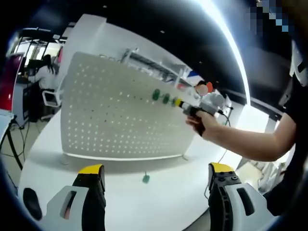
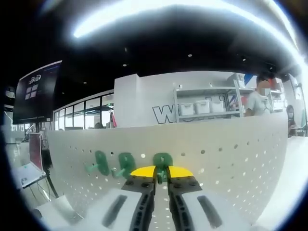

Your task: Insert the hook assembly into the mounting plate slot until the hook locks in place.

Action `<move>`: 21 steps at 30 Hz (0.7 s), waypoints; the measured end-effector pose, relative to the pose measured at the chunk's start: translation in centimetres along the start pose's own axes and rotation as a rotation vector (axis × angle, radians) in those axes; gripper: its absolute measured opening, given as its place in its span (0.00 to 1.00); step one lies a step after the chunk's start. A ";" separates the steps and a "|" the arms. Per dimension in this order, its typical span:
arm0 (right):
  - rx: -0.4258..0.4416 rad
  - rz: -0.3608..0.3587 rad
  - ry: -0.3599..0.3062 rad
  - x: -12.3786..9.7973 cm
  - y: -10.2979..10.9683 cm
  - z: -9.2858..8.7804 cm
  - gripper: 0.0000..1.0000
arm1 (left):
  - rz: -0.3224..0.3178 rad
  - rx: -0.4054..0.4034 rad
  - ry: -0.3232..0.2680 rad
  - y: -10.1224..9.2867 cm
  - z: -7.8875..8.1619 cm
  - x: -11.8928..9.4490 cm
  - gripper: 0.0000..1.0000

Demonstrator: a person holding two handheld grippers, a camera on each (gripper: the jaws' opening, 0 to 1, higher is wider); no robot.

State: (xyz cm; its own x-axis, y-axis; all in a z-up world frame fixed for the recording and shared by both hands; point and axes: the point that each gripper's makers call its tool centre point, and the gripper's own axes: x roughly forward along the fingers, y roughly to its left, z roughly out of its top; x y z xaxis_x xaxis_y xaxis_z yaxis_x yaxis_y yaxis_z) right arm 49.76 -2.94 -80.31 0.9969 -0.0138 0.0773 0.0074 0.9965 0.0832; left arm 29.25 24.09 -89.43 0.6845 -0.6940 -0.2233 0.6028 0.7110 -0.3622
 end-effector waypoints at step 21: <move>-0.054 0.078 0.060 -10.3 -0.7 -0.7 0.19 | 0.040 0.013 0.078 -0.8 -1.9 -2.0 0.90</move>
State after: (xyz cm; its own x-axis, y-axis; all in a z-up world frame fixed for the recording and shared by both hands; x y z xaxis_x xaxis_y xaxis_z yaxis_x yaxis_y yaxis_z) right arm 39.55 -3.44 -81.81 0.9975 0.0673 0.0218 -0.0679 0.9974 0.0259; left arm 26.60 24.67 -90.36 0.6746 -0.6713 -0.3072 0.5810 0.7394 -0.3401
